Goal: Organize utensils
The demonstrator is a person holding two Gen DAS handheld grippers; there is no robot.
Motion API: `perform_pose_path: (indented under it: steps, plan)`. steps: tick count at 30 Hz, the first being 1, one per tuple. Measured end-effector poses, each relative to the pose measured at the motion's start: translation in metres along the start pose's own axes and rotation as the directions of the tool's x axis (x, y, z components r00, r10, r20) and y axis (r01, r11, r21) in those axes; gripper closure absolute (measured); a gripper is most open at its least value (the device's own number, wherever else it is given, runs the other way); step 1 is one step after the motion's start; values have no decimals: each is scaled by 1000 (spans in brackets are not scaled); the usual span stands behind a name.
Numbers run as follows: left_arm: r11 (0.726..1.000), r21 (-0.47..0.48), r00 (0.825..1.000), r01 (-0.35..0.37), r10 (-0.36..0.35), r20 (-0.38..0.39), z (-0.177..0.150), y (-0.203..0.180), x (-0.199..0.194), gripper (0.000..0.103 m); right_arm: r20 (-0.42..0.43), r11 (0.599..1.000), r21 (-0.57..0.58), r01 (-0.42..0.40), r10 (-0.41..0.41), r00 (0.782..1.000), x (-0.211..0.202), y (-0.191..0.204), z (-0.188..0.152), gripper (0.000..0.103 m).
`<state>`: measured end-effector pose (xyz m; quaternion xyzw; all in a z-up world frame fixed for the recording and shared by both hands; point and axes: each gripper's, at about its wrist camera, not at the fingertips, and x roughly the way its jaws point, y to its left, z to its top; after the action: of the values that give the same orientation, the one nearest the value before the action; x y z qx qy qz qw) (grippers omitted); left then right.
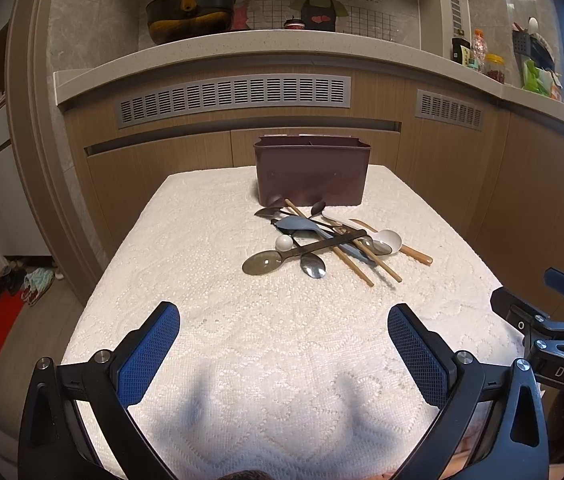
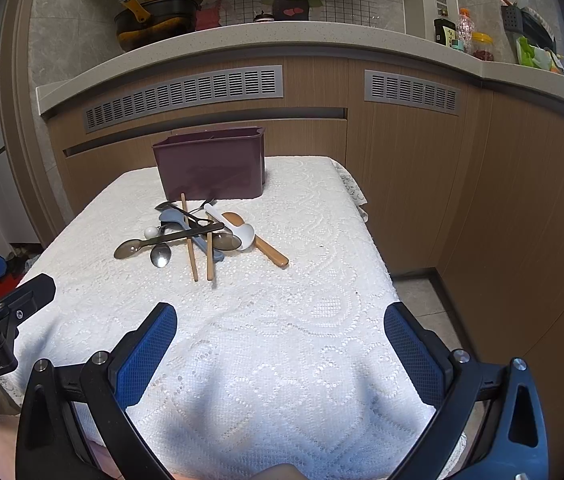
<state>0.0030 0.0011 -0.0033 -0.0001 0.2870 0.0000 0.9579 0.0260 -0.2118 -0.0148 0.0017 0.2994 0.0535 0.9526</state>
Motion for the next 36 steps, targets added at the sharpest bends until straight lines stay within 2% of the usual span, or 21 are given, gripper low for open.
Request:
perform_pose_path:
  steps: [36]
  plan:
    - [1000, 1, 1000, -2, 2, -6, -4, 1, 5, 0, -4, 1000, -1, 3, -3, 1000, -1, 1, 1, 0]
